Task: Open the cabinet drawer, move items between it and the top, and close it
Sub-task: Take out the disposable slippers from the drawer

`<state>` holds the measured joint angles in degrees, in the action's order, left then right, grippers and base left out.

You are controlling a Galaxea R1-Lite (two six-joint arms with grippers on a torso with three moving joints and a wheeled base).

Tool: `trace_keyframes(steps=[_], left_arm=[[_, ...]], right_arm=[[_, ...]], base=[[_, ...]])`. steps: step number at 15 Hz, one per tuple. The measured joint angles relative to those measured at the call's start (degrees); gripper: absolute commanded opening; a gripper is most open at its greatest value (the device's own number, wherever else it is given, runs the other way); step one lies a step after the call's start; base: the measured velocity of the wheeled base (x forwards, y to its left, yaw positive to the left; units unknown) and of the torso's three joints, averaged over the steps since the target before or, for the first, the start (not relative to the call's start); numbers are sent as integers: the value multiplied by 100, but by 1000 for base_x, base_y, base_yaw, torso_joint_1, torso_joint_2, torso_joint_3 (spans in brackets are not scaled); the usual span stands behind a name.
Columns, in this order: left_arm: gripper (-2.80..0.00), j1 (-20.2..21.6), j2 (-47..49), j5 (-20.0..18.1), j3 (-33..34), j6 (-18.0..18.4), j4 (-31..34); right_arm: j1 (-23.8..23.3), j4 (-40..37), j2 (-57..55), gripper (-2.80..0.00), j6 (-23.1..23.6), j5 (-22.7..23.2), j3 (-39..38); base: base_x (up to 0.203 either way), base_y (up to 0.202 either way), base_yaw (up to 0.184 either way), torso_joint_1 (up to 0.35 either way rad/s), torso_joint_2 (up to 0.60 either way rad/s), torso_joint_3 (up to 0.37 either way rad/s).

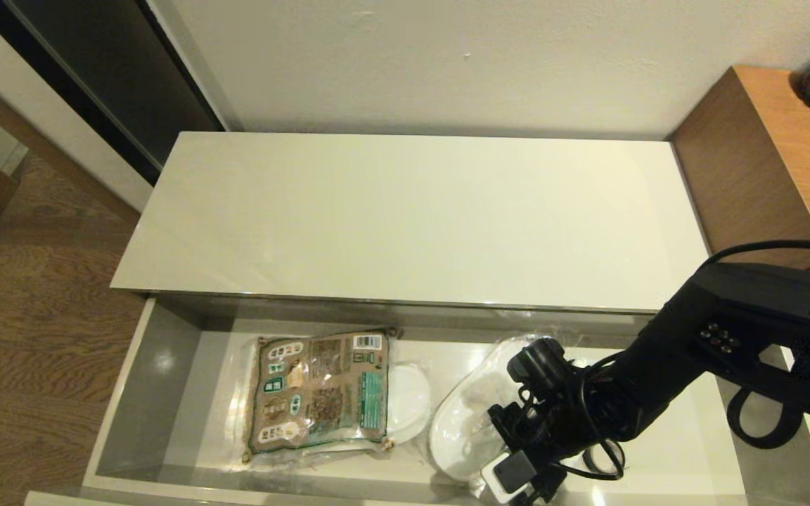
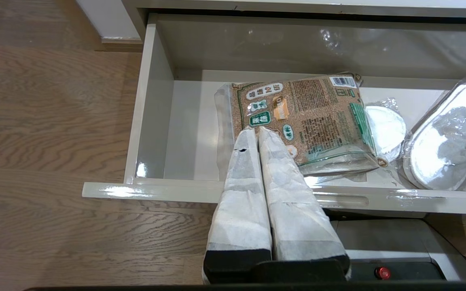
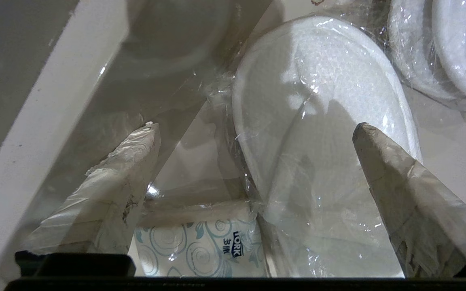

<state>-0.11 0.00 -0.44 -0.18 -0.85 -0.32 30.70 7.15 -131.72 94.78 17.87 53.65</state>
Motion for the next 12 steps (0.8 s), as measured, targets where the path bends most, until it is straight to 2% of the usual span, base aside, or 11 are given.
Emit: trace_keyframes(steps=[2, 4, 8, 10, 12], left_arm=[[-280, 0, 0, 2, 0, 0, 1], [-280, 1, 0, 2, 0, -1, 1], [-280, 6, 0, 2, 0, -1, 1], [-280, 0, 0, 0, 0, 0, 1], [-280, 1, 0, 1, 0, 1, -1]], right_arm=[[9, 122, 60, 0, -19, -320, -133], [45, 652, 97, 0, -95, -575, -400], [83, 1754, 95, 0, -350, -635, -857], [91, 2069, 69, 0, -625, -635, -756], [76, 2195, -10, 0, -652, -678, -375]], base=[[0, 0, 0, 0, 0, 0], [0, 0, 0, 0, 0, 0], [0, 0, 0, 0, 0, 0], [0, 0, 0, 0, 0, 0], [0, 0, 0, 0, 0, 0]])
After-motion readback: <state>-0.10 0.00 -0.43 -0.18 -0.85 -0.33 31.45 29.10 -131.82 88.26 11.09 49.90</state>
